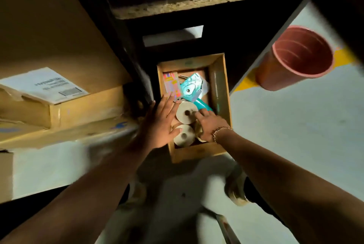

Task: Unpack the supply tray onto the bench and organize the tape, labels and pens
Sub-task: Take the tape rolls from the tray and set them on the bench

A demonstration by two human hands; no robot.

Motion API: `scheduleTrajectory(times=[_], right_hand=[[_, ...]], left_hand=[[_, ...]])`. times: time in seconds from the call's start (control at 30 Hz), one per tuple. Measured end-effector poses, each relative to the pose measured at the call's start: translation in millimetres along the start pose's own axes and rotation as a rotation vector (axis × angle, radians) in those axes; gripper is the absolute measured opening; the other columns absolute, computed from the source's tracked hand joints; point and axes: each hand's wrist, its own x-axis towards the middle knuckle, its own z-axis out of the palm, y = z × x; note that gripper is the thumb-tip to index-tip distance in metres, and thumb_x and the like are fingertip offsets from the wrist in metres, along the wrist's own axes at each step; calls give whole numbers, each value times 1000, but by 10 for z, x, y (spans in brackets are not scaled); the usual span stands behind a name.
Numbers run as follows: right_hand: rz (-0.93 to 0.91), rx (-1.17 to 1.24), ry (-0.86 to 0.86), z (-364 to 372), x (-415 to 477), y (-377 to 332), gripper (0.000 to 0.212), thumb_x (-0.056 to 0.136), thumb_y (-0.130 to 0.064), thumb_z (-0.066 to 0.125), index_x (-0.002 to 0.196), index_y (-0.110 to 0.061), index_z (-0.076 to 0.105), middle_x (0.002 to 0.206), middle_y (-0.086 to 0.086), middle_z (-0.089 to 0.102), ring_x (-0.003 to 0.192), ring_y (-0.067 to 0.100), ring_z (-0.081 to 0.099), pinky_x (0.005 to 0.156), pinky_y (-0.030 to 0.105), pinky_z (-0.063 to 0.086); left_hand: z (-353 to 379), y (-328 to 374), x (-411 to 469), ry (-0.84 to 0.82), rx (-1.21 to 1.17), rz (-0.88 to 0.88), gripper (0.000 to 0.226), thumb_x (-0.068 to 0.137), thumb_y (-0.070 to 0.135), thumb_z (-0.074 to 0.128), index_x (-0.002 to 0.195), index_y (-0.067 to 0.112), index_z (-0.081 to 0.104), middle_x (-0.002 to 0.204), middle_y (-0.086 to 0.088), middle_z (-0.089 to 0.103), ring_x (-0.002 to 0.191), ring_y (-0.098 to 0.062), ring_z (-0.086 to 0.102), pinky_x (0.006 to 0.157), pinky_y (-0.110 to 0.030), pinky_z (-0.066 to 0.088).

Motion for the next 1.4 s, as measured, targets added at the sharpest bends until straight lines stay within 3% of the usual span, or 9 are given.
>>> scheduleTrajectory(times=[0.23, 0.47, 0.7, 0.9, 1.03, 1.1, 1.2, 1.3, 1.4], right_hand=[[-201, -334, 104, 369, 756, -68, 68, 95, -32, 52, 152, -26, 16, 162, 8, 12, 146, 33, 18, 113, 48, 27], [-319, -546, 88, 530, 1148, -37, 69, 82, -33, 71, 136, -24, 30, 153, 10, 34, 134, 35, 37, 103, 49, 36], [-329, -464, 126, 365, 1071, -17, 66, 87, -26, 64, 142, -25, 26, 148, 10, 34, 134, 34, 32, 103, 56, 37], [-210, -189, 148, 177, 336, 141, 100, 70, -40, 77, 148, -31, 15, 153, 11, 20, 137, 35, 23, 105, 55, 39], [-65, -91, 229, 79, -131, 242, 103, 65, -47, 76, 148, -30, 18, 148, 14, 29, 131, 36, 32, 101, 51, 46], [4, -39, 282, 48, -296, 284, 104, 63, -51, 75, 149, -30, 19, 149, 15, 31, 130, 37, 33, 101, 49, 45], [71, 39, 327, 57, -461, 353, 108, 61, -55, 77, 149, -30, 19, 150, 15, 30, 132, 36, 31, 101, 47, 45], [95, 89, 345, 112, -522, 433, 112, 60, -53, 80, 150, -31, 18, 149, 14, 29, 133, 35, 30, 98, 46, 48], [91, 115, 357, 163, -513, 469, 112, 60, -54, 79, 150, -31, 17, 148, 13, 30, 132, 34, 30, 96, 46, 49]], left_hand=[[340, 8, 58, 13, 25, -1, 89, 88, 75, 31, 156, 18, 23, 165, -11, 8, 152, -32, -4, 115, -53, 12], [439, -24, 102, 12, -2, 7, 82, 92, 69, 28, 157, 22, 13, 166, -9, 0, 152, -30, -7, 114, -64, 17], [425, -29, 73, -2, -8, -19, 80, 91, 67, 31, 157, 23, 16, 166, -8, 2, 153, -29, -8, 112, -65, 20], [251, 183, 28, 29, -9, -95, 87, 86, 68, 39, 153, 13, 28, 162, -14, 21, 152, -33, 6, 120, -54, 8], [302, 516, 110, -138, 118, -16, 73, 85, 54, 48, 141, 8, 43, 140, -16, 51, 139, -36, 34, 121, -48, 12], [421, 686, 217, -265, 121, -50, 76, 82, 54, 54, 142, 9, 40, 136, -15, 53, 129, -33, 46, 119, -46, 16], [648, 875, 407, -412, 76, -214, 94, 79, 62, 58, 151, 11, 22, 149, -18, 37, 134, -34, 42, 112, -45, 29], [869, 1017, 583, -537, 123, -327, 108, 80, 72, 50, 155, 12, 0, 159, -20, 16, 141, -38, 33, 112, -46, 26], [1050, 1059, 666, -611, 137, -380, 113, 77, 82, 42, 155, 15, -5, 159, -18, 14, 143, -35, 27, 112, -48, 22]])
